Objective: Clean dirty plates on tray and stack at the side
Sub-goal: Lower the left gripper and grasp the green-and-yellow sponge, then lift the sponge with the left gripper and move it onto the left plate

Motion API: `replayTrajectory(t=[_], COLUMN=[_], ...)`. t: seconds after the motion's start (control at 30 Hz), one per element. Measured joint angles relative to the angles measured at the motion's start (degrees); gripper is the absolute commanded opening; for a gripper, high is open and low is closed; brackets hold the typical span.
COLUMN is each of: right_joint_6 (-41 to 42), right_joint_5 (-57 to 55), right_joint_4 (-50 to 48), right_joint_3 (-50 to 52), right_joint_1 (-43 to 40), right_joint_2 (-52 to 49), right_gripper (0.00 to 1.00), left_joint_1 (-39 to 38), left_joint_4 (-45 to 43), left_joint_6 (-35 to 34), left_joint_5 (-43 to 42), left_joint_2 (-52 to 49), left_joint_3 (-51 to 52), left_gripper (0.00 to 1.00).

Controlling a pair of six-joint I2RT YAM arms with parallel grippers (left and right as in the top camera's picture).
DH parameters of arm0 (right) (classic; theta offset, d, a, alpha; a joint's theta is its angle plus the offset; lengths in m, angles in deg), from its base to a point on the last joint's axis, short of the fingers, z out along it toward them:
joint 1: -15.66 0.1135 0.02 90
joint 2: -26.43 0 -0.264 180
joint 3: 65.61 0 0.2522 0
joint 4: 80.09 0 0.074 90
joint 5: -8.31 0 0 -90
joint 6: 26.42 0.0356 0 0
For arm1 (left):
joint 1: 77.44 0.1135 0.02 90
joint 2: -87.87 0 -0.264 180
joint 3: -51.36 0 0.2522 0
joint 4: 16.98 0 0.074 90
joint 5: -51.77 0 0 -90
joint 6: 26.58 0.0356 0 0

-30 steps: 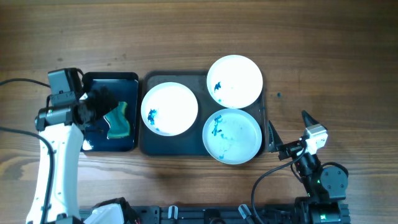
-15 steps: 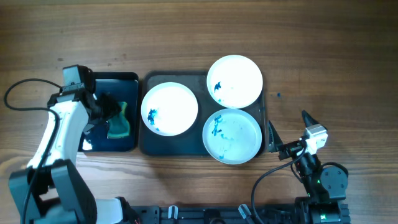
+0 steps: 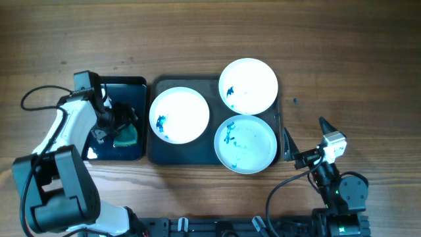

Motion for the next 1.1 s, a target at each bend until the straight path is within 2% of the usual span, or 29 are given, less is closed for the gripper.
replayTrajectory(t=[0.17, 0.3, 0.47, 0.5, 0.57, 0.63, 0.83, 0.97, 1.1], right_joint_6=[0.00, 0.02, 0.00, 0.00, 0.00, 0.02, 0.00, 0.00, 0.00], right_joint_5=[0.00, 0.02, 0.02, 0.02, 0.02, 0.00, 0.00, 0.00, 0.00], right_joint_4=[0.02, 0.02, 0.02, 0.02, 0.02, 0.02, 0.00, 0.02, 0.00], right_joint_3=[0.00, 0.00, 0.00, 0.00, 0.00, 0.00, 0.00, 0.00, 0.00], right_joint_1=[0.00, 0.00, 0.00, 0.00, 0.00, 0.00, 0.00, 0.00, 0.00], right_joint_2=[0.00, 0.00, 0.00, 0.00, 0.00, 0.00, 0.00, 0.00, 0.00], right_gripper=[1.00, 1.00, 1.00, 1.00, 0.99, 1.00, 1.00, 1.00, 1.00], left_joint_1=[0.00, 0.00, 0.00, 0.00, 0.00, 0.00, -0.04, -0.04, -0.04], left_joint_4=[1.29, 1.68, -1.88, -2.38, -2.71, -2.71, -2.25, 4.31, 8.26], left_joint_6=[1.05, 1.22, 1.68, 1.92, 1.88, 1.99, 2.25, 2.25, 2.27], left_joint_5=[-1.57, -1.57, -1.53, -1.44, -0.63, 0.90, 3.43, 3.63, 2.51], left_joint_2=[-0.37, -0.37, -0.74, -0.92, -0.96, -0.96, -0.96, -0.46, 6.60], left_joint_3=[0.00, 0.11, 2.40, 2.75, 3.02, 3.04, 2.97, 0.44, -5.66], left_gripper=[0.67, 0.68, 0.54, 0.48, 0.22, 0.04, 0.04, 0.04, 0.04])
